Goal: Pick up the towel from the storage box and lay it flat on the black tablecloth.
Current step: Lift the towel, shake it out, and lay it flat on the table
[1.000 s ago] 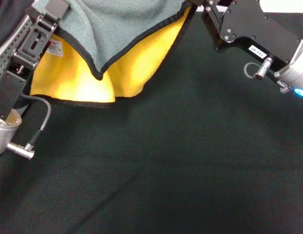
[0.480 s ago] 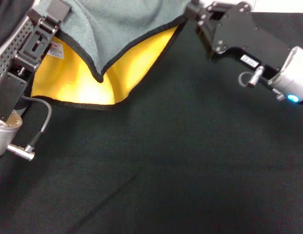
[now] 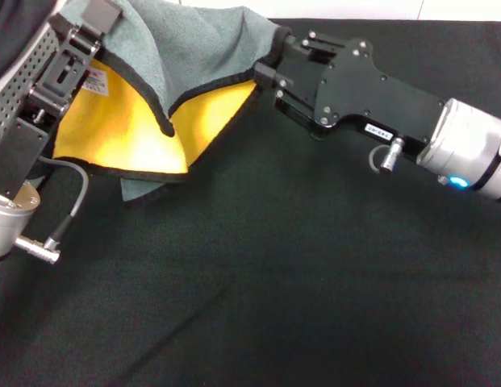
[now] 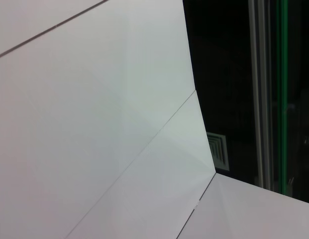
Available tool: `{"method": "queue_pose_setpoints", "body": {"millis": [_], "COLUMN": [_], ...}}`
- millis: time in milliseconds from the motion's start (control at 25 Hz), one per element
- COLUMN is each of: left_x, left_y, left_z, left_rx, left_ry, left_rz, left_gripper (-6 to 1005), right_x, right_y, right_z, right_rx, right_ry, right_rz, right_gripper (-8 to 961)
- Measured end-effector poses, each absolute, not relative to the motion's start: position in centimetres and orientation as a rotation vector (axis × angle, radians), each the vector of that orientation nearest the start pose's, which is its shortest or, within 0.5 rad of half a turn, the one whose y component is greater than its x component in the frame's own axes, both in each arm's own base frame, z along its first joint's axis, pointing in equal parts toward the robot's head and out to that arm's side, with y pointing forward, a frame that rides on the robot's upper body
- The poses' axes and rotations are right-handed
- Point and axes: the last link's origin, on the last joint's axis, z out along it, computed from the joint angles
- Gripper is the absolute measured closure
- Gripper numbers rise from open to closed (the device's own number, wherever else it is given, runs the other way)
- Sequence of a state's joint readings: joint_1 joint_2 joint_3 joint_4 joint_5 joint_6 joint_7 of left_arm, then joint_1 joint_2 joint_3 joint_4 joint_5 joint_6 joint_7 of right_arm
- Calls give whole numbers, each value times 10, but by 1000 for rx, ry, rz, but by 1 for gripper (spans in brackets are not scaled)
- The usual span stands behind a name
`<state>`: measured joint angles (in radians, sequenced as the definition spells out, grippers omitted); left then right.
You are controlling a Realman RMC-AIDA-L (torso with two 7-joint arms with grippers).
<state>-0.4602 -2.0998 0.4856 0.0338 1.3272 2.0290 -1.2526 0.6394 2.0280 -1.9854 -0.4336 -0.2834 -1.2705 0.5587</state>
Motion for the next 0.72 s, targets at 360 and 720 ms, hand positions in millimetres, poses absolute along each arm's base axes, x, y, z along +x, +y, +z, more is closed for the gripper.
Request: {"method": "queue_pose_setpoints", "body": {"millis": [360, 720], "left_x": [-245, -247], "left_y": [261, 266], "left_z": [17, 15], "left_rx": [-1843, -1843], "left_ry": [-788, -786], "left_rz": [-2035, -1991], "left_gripper": [930, 929], "right_x": [174, 171], "right_y": [328, 298], "right_z": [-63, -93], "right_rx": [-2412, -2547], "right_ry": [-13, -278], "right_rz": [1192, 1050], "right_gripper": [348, 261]}}
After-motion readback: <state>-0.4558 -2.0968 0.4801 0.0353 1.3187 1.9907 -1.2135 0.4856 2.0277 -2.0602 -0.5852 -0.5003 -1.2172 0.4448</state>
